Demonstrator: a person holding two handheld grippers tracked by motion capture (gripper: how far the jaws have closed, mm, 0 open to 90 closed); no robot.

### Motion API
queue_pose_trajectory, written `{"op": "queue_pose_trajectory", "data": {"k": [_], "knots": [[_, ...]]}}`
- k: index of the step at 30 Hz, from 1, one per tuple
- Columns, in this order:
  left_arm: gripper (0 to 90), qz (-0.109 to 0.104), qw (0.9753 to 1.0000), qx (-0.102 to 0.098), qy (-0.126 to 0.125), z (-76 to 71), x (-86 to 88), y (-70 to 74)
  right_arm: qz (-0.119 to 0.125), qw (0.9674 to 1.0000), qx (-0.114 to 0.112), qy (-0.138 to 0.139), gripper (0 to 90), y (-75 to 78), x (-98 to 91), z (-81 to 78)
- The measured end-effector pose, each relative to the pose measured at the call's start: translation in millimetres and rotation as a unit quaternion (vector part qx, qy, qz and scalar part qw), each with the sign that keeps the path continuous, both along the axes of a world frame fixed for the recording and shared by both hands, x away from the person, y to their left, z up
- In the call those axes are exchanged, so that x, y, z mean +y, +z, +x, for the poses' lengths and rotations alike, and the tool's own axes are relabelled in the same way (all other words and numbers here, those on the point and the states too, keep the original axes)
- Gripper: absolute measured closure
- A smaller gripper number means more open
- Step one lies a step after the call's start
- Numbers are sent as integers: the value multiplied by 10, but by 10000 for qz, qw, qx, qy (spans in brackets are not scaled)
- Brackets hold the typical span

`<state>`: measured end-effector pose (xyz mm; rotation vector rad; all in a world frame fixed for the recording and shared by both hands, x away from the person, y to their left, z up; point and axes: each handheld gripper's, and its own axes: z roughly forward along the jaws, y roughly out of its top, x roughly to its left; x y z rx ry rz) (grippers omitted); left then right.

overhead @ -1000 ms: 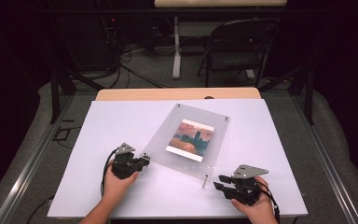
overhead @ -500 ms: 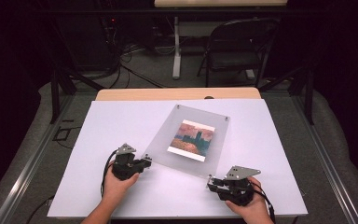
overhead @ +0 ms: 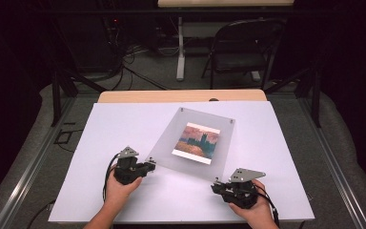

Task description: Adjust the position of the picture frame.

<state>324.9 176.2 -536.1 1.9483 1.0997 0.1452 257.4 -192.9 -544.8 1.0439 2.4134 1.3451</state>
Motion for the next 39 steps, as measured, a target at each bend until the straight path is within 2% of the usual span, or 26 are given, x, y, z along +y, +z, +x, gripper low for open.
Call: {"op": "queue_pose_trajectory", "data": {"k": [3, 9, 23, 28, 39], "knots": [[833, 18, 10000, -5, -28, -7, -2, 0, 18, 10000, -25, -29, 843, 14, -14, -4], [834, -8, 10000, 2, -97, -34, -13, 4, 77, 9999, 69, -62, 853, 30, -47, -2], [840, -13, 9997, -97, -207, -101, -41, 15, 133, 9997, 69, -175, 859, 66, -110, -6], [843, 20, 9995, -87, -292, -140, -54, 21, 142, 9995, 66, -291, 859, 67, -141, 10], [846, -6, 9995, -93, -310, -216, -59, 40, 164, 9991, 40, -398, 860, 83, -173, 46]]}}
